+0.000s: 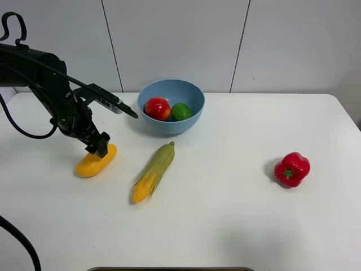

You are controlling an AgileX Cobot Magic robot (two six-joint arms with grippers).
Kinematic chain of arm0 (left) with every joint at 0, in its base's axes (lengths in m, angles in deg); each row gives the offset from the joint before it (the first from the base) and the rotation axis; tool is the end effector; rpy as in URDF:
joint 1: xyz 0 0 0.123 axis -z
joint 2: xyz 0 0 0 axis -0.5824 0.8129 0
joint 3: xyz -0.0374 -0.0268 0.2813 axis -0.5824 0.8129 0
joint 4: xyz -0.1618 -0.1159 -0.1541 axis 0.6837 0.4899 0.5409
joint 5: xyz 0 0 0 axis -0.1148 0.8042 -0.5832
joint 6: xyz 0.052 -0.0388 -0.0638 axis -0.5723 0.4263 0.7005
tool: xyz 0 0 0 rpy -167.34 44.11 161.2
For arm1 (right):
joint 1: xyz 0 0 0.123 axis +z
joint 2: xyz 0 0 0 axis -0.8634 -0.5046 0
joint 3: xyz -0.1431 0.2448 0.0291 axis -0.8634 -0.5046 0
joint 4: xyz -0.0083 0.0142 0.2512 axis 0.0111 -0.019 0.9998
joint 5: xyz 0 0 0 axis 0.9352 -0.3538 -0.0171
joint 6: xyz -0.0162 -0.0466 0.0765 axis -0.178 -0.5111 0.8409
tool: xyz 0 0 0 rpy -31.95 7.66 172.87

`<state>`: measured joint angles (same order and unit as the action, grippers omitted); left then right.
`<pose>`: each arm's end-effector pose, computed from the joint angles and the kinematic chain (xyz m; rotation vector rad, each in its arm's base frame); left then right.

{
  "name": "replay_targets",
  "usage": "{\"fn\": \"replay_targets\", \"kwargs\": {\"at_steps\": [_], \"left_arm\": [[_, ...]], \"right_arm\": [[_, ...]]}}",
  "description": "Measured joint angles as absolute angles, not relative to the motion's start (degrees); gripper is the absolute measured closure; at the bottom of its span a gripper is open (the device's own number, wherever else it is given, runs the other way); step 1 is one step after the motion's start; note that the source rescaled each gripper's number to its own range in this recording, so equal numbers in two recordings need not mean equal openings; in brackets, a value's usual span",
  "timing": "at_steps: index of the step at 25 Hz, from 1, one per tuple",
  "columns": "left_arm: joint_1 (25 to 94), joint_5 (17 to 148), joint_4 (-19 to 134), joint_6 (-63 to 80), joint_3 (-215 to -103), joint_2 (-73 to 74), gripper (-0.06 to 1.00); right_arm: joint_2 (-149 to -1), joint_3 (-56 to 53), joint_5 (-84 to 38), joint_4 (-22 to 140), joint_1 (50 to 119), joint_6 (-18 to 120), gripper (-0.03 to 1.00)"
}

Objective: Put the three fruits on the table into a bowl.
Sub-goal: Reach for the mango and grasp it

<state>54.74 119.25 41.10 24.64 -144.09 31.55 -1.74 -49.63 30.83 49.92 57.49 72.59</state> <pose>0.3313 -0.1118 0.1741 0.9495 2.7234 0.0472 -0.0145 -0.0010 0.2912 0.0174 2.0147 -0.0625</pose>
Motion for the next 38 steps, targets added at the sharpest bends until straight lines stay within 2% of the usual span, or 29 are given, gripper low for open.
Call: {"fn": "replay_targets", "kwargs": {"at_steps": [38], "left_arm": [[54.32,108.34,41.71,24.64,-141.33,44.20,-0.06]], "right_arm": [[-1.74,-49.63,30.83,49.92,57.49,72.59,-0.03]]}}
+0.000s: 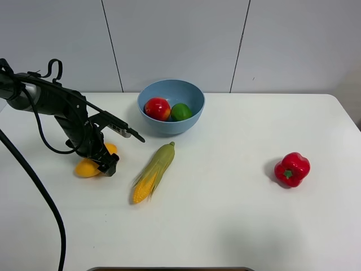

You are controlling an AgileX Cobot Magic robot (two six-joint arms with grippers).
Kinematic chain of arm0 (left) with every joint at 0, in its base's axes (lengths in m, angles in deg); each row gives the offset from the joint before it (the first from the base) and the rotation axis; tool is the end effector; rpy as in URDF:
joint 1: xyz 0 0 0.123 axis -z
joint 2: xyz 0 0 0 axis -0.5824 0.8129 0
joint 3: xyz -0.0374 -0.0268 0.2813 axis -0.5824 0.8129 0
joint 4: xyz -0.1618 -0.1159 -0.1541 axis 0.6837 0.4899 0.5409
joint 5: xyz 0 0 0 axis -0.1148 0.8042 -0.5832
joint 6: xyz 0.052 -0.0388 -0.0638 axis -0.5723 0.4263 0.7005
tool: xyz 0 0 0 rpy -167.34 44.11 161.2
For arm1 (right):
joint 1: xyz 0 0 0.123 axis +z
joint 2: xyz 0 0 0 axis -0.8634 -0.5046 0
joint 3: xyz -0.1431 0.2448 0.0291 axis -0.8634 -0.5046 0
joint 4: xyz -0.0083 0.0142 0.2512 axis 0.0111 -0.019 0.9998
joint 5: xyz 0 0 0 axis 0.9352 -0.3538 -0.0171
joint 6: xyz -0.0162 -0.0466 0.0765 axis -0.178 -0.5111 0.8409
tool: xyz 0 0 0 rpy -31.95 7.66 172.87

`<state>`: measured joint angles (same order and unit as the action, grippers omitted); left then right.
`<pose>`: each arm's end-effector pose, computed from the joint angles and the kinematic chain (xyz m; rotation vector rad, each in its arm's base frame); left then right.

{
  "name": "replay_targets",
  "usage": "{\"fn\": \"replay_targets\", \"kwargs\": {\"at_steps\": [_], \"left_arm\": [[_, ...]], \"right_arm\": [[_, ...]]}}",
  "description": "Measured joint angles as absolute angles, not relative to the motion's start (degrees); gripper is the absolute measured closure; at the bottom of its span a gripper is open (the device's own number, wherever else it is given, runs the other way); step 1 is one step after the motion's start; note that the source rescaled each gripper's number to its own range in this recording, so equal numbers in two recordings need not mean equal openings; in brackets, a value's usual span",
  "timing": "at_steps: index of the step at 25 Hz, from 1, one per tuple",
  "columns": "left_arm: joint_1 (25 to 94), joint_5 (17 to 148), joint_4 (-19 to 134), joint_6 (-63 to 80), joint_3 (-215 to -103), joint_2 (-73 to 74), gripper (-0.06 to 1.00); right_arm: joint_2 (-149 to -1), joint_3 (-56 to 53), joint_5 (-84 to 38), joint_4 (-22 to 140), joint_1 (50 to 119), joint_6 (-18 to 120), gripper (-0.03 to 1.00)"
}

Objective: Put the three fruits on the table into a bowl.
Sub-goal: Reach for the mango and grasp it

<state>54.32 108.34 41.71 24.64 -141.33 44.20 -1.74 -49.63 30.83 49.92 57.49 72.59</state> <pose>0.3385 -0.1127 0.0888 0.9631 2.8023 0.0294 -0.0145 -0.0010 0.2912 0.0174 2.0147 -0.0625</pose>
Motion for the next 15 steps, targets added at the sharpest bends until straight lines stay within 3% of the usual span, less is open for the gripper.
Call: {"fn": "replay_targets", "kwargs": {"at_steps": [9,10,11,14,15], "left_arm": [[54.29,108.27,41.87,24.64,-141.33,44.20,-0.03],[54.29,108.27,41.98,24.64,-141.33,44.20,0.03],[54.29,108.39,42.40,24.64,-141.33,44.20,0.18],[54.37,108.51,43.36,24.64,-141.26,44.39,0.94],[54.37,108.51,43.36,24.70,-141.26,44.39,0.92]], "right_arm": [[-1.74,-49.63,30.83,49.92,57.49,72.59,-0.03],[-1.74,-49.63,30.83,49.92,57.49,72.59,-0.03],[-1.74,-49.63,30.83,49.92,57.49,72.59,-0.03],[-1.74,-49.63,30.83,49.92,57.49,72.59,-0.03],[-1.74,-49.63,30.83,49.92,57.49,72.59,-0.03]]}}
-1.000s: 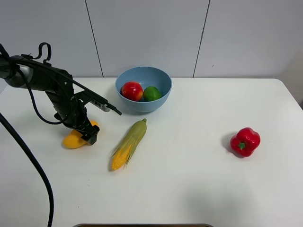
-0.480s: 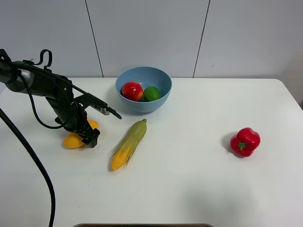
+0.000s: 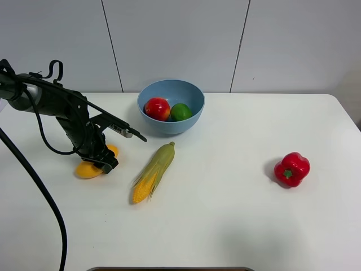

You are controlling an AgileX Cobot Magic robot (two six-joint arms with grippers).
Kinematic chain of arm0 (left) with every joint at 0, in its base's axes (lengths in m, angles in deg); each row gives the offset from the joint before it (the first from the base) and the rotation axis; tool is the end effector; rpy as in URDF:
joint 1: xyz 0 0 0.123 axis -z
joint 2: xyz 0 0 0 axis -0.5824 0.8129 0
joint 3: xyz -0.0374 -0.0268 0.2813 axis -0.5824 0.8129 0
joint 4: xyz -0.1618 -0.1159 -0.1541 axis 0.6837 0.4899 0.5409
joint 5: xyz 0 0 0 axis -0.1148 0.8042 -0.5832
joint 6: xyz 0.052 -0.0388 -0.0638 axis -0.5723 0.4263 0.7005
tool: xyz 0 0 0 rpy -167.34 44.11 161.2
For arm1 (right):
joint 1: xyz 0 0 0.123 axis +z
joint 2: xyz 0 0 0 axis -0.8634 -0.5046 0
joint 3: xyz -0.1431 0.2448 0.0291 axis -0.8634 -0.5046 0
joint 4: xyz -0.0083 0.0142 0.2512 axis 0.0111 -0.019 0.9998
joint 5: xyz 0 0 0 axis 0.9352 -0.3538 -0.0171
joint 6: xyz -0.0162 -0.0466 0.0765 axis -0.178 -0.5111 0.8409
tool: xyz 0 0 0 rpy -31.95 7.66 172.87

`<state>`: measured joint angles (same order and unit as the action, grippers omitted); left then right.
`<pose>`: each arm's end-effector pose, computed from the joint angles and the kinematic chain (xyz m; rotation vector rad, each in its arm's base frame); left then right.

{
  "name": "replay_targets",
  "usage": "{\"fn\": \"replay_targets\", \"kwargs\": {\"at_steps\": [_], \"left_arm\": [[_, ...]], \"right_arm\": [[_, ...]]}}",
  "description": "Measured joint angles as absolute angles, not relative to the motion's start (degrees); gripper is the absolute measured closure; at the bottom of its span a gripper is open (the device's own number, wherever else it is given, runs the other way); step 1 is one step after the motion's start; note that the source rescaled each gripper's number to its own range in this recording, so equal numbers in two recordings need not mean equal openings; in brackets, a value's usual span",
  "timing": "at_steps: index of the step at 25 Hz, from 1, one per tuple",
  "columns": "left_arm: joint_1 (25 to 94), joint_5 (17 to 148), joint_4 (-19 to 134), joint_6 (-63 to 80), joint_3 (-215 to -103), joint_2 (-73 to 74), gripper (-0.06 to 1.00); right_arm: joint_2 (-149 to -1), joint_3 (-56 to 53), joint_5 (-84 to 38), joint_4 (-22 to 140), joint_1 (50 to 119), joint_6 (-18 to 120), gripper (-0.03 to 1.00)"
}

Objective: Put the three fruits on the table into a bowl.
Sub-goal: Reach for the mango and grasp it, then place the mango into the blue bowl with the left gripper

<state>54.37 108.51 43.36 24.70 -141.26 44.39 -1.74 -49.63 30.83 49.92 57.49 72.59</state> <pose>0.3373 -0.1140 0.0873 0.9320 2.8211 0.0049 -0.0145 -0.0010 0.2912 0.0174 2.0147 -0.0625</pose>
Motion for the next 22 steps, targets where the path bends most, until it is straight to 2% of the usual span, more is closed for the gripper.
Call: {"fn": "replay_targets", "kwargs": {"at_steps": [22], "left_arm": [[54.37,108.51,43.27,25.26,-141.26,44.39,0.91]], "right_arm": [[-1.74,-49.63,30.83,49.92,57.49,72.59,-0.03]]}}
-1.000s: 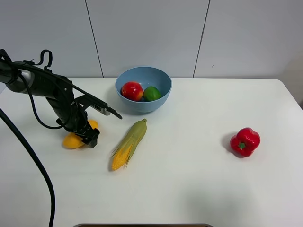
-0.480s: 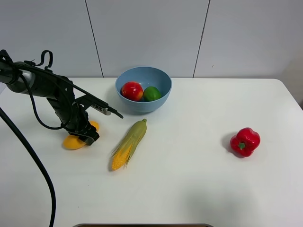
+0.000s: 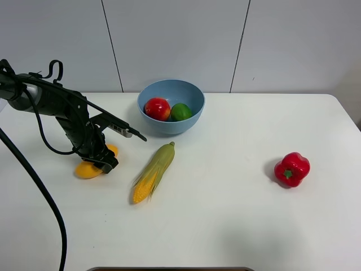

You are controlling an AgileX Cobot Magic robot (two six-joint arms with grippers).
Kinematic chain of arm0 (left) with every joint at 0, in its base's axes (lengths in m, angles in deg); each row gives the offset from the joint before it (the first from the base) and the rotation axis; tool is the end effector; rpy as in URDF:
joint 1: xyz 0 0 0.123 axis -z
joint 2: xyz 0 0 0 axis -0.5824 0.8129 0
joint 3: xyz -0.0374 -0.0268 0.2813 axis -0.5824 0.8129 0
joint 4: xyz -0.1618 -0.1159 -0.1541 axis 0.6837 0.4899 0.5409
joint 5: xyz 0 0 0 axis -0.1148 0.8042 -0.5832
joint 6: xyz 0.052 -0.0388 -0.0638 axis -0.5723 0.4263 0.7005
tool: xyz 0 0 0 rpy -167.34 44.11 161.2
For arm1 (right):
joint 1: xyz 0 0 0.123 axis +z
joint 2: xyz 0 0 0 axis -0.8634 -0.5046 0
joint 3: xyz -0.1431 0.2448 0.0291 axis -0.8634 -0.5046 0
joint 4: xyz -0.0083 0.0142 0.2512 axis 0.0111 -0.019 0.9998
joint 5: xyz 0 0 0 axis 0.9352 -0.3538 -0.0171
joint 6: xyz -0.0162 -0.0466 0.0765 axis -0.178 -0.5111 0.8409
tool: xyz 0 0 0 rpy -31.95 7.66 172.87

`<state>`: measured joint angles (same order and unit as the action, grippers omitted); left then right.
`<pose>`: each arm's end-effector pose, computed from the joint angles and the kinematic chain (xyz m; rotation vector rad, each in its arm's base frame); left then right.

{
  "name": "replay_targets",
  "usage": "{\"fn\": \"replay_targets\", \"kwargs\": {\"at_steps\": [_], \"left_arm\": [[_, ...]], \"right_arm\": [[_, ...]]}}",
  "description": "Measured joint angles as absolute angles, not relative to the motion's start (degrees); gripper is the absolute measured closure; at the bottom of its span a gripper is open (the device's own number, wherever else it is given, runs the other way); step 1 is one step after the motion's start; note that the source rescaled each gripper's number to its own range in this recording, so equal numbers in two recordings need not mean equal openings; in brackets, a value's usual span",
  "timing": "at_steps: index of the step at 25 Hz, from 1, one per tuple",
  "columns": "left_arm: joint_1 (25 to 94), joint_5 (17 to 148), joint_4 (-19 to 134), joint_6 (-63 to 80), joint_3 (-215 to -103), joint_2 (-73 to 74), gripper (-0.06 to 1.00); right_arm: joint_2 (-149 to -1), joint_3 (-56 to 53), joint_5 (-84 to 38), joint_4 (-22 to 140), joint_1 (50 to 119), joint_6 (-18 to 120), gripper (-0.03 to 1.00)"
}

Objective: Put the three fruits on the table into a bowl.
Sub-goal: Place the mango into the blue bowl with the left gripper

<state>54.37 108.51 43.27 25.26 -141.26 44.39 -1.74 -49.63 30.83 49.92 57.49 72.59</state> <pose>0.3373 -0.1139 0.0873 0.9200 2.8249 0.0050 -0.0145 -0.0010 0.2912 0.0174 2.0147 -0.0625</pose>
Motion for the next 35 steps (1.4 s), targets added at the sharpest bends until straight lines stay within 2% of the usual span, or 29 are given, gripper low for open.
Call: {"fn": "replay_targets", "kwargs": {"at_steps": [18,35], "left_arm": [[54.31,109.25,41.54,25.27,-140.61,42.57,0.90],[55.43,112.09,43.90,27.01,-140.60,20.79,0.90]], "right_arm": [[-1.74,-49.63,30.83,49.92,57.49,72.59,-0.03],[-1.74,-49.63,30.83,49.92,57.49,72.59,-0.03]]}}
